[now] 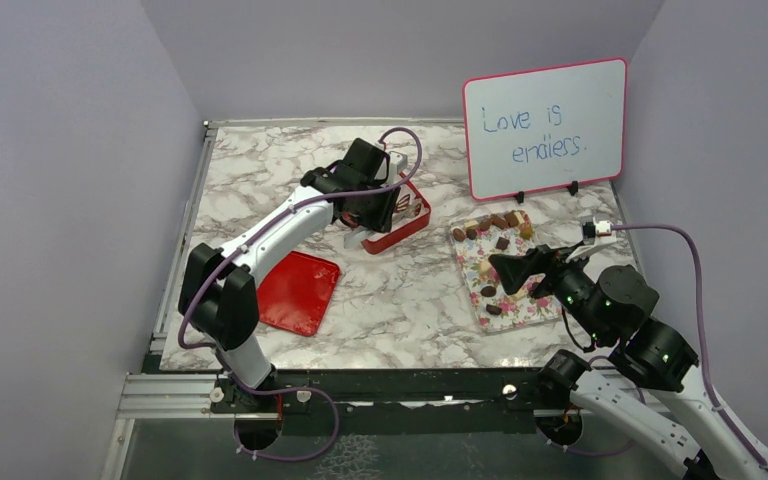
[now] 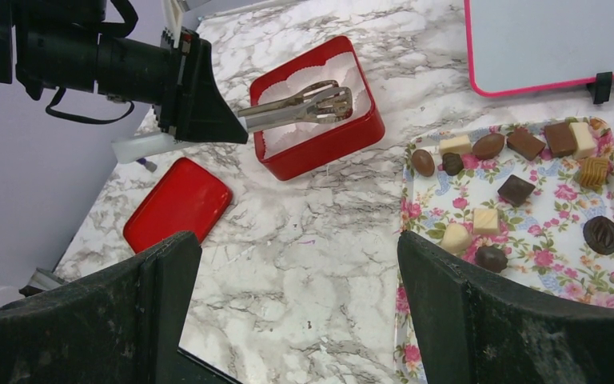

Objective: Pack the chocolate

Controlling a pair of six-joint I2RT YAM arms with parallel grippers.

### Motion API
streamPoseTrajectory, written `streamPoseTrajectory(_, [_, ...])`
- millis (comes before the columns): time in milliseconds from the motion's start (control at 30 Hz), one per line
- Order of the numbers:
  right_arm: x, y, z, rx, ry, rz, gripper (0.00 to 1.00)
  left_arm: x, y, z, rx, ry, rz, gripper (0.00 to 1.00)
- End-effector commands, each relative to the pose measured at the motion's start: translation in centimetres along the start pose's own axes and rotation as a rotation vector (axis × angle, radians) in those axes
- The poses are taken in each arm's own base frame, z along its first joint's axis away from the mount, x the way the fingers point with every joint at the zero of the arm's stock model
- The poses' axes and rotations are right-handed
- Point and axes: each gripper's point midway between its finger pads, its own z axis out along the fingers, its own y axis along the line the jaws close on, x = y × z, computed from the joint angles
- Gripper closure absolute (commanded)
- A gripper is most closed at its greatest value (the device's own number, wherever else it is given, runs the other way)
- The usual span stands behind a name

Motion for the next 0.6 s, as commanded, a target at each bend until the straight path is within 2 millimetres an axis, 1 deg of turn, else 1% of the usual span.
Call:
streamPoseTrajectory(0, [-0.71, 0.39, -0.19, -0.022, -0.027, 0.003, 0.01, -1.01, -0.4, 0.48, 0.039, -0.036, 0.012, 0.66])
streamPoseTrajectory(233, [-0.84, 0.31, -0.28, -0.019, -0.033, 0.003, 0.01, -0.84, -0.55, 1.02, 0.059, -0.028, 0.005, 0.65])
streamPoseTrajectory(333, [-0.82, 0.28, -0.3, -0.019, -0.034, 0.003, 0.01, -0.96, -0.62, 1.07, 0.062, -0.029, 0.001, 0.61])
streamPoseTrajectory(567, [-0.45, -0.28, -0.23, 0.005, -0.034, 0.008, 0.01, -1.07, -0.83, 0.89, 0.072, -0.039, 0.004, 0.59])
